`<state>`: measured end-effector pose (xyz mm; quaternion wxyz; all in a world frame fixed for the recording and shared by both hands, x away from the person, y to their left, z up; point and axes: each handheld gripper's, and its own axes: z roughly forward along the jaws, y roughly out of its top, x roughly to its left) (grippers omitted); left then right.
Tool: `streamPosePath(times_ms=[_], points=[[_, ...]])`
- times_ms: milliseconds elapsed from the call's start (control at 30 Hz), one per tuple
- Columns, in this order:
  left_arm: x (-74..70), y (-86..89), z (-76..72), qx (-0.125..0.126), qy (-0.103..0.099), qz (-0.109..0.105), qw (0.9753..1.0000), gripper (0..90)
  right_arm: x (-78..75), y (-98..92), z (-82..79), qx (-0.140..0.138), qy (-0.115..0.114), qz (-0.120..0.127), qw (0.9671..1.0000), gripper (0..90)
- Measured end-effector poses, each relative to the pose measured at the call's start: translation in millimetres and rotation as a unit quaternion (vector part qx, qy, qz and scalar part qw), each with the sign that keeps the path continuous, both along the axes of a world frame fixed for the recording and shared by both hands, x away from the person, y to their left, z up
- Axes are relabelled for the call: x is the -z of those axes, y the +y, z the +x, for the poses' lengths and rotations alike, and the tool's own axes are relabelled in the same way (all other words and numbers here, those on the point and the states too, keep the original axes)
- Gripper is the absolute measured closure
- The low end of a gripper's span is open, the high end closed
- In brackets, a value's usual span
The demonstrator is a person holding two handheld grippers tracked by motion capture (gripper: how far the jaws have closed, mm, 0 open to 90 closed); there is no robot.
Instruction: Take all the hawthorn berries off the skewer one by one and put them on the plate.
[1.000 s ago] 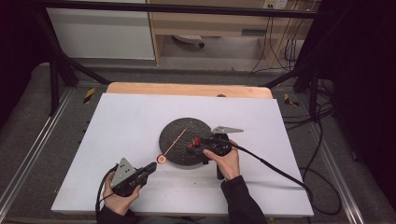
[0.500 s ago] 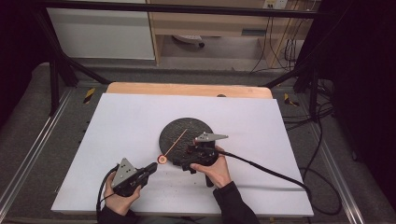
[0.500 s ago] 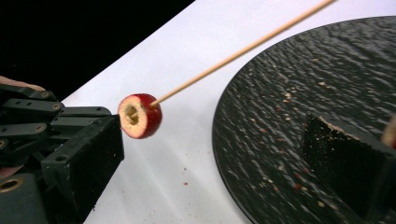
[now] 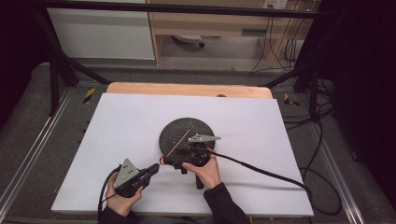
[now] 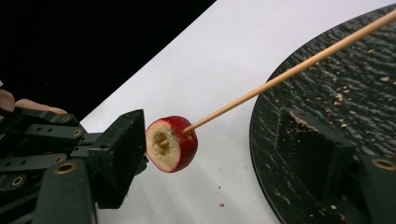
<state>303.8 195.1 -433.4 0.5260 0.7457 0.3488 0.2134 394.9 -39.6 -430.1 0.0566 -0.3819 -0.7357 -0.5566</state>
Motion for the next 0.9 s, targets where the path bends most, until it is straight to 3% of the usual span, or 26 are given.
streamPosePath(times_ms=[300, 667, 900], points=[[0.5, -2.8, -0.5, 0.003, -0.001, 0.001, 1.0000, 88.5, 3.1, 2.8, -0.5, -0.007, 0.026, 0.027, 0.9993, 37.1], [1.1, -4.2, -1.0, 0.007, 0.000, 0.003, 1.0000, 88.5, 3.2, 3.4, -1.8, -0.025, 0.063, 0.047, 0.9966, 58.7], [0.3, -4.0, -1.3, 0.008, -0.003, 0.002, 1.0000, 88.5, 1.8, 2.7, -0.8, -0.027, 0.068, 0.051, 0.9960, 61.6]])
